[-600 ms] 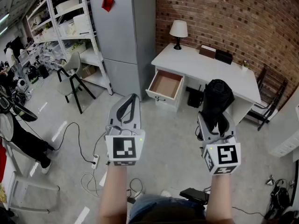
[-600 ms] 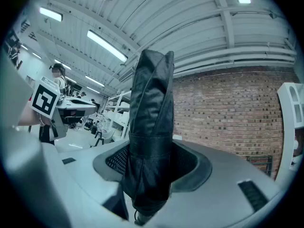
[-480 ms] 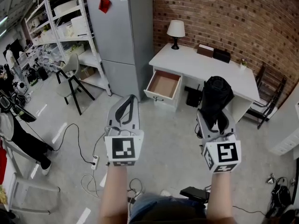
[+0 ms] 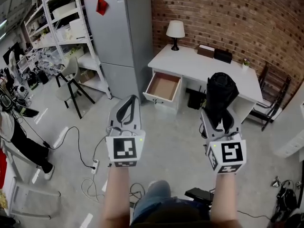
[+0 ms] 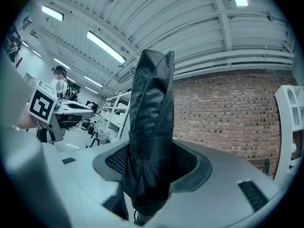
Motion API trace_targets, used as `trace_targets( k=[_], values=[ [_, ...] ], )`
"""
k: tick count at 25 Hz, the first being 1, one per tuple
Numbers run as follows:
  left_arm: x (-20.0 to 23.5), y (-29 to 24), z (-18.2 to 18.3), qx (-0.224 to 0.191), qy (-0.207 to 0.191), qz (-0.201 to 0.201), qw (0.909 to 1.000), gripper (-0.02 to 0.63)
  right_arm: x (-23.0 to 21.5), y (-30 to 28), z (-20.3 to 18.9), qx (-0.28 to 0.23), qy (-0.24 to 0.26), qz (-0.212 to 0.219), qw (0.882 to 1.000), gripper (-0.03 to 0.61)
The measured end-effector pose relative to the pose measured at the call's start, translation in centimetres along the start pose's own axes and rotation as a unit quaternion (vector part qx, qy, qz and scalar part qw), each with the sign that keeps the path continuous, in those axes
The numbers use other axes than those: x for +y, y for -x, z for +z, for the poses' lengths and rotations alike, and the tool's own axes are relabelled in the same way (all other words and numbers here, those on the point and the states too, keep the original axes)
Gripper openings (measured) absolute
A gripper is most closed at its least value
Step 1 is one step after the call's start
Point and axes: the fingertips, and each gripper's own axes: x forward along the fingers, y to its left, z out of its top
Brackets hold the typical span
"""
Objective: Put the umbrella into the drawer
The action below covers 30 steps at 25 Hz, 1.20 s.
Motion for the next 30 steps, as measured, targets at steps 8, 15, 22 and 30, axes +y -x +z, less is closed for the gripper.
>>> trace_targets(
  k=[8,15,22,30],
  values=[
    [0.4,-4.1,-0.8,-0.005,0.005,0.006,1.0,0.001,-2.6,-3.1,-1.0,0.002,-0.006,-0.006,1.0,0.229],
    [2.8,-9.4,-3.2,0.003,0.014,0.009,0.9999,0.0,-3.2,-8.9,-1.8,0.013,-0.012,-0.003,1.0,0.229],
    [5.5,-16.5,-7.2,0.018,0.011,-0.001,0.9998,0.0,-3.5,-17.4,-4.0,0.03,-0.02,-0.001,0.999,0.229],
    [9.4,-26.1,-12.0,0.03,0.021,-0.014,0.9992,0.0,-3.6,-28.0,-6.3,0.059,-0.019,0.0,0.998,0.23]
  ],
)
